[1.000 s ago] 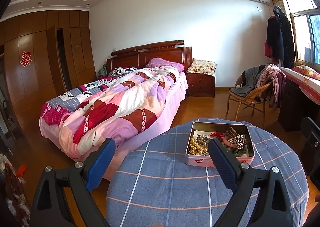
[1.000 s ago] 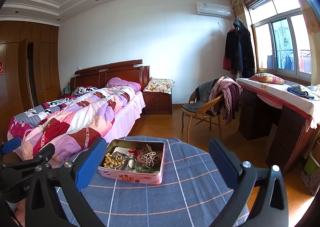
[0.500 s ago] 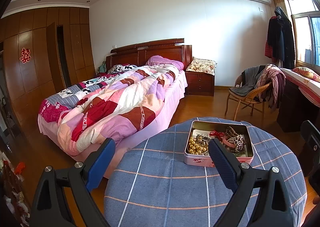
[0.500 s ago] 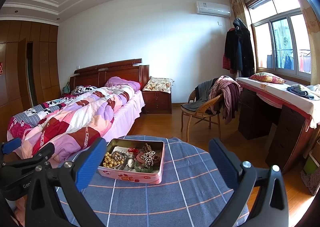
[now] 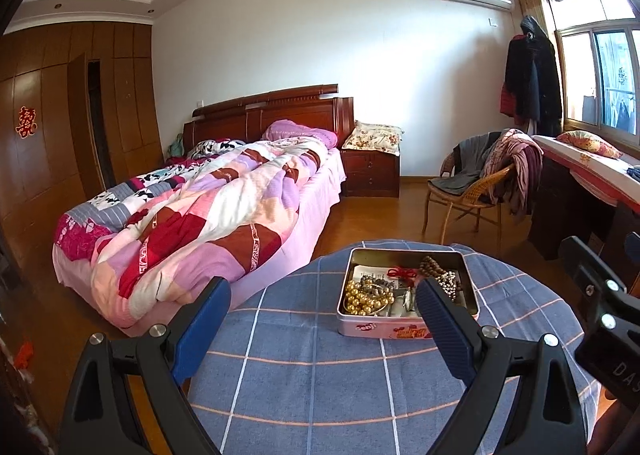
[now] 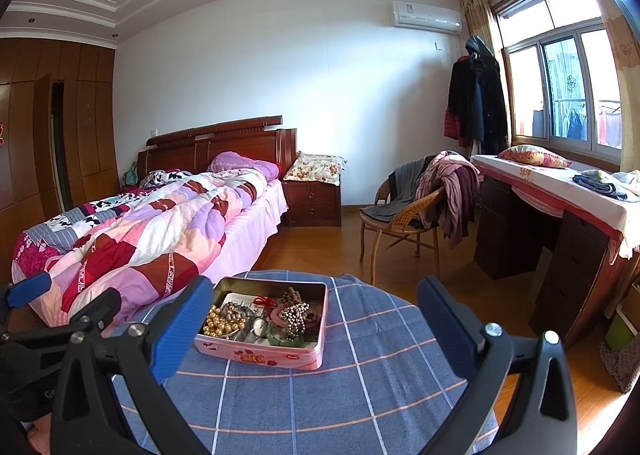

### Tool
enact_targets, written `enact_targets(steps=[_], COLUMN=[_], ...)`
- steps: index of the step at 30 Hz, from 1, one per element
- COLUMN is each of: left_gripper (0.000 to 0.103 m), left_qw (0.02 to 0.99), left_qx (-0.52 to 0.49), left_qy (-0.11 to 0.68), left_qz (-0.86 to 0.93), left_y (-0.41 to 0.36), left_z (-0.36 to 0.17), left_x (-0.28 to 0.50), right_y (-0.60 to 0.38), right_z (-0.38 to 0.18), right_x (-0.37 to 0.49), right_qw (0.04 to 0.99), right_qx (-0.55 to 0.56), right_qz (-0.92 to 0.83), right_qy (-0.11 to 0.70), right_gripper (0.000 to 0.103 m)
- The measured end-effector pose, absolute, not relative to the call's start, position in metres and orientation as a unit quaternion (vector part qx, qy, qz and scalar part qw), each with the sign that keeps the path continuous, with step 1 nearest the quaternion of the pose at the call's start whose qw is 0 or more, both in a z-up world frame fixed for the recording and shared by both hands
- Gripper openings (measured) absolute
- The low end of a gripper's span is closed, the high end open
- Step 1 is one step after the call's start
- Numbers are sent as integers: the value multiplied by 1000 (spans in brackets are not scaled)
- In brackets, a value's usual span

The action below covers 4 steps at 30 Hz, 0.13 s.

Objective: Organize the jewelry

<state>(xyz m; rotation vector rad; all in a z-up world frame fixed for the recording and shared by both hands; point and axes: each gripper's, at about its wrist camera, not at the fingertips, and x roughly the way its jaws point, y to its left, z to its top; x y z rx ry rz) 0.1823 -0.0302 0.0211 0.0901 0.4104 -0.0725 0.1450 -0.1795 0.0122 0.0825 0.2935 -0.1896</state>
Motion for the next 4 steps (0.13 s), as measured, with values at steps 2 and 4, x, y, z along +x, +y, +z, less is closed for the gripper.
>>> enact_targets(steps=[2, 4], left_gripper=[94, 94], left_qw=[978, 977], left_qx=[46, 45], left_qy=[201, 203], left_qz=[-33, -33], left_y=[-31, -30], left_z=[22, 21], left_x=[183, 185], right_y=[-180, -181], right_z=[11, 9], right_x=[147, 150], right_qw=[984, 983], right_qx=[39, 38], right_qz=[-97, -99], right_qy=[147, 151], right_gripper=[103, 103])
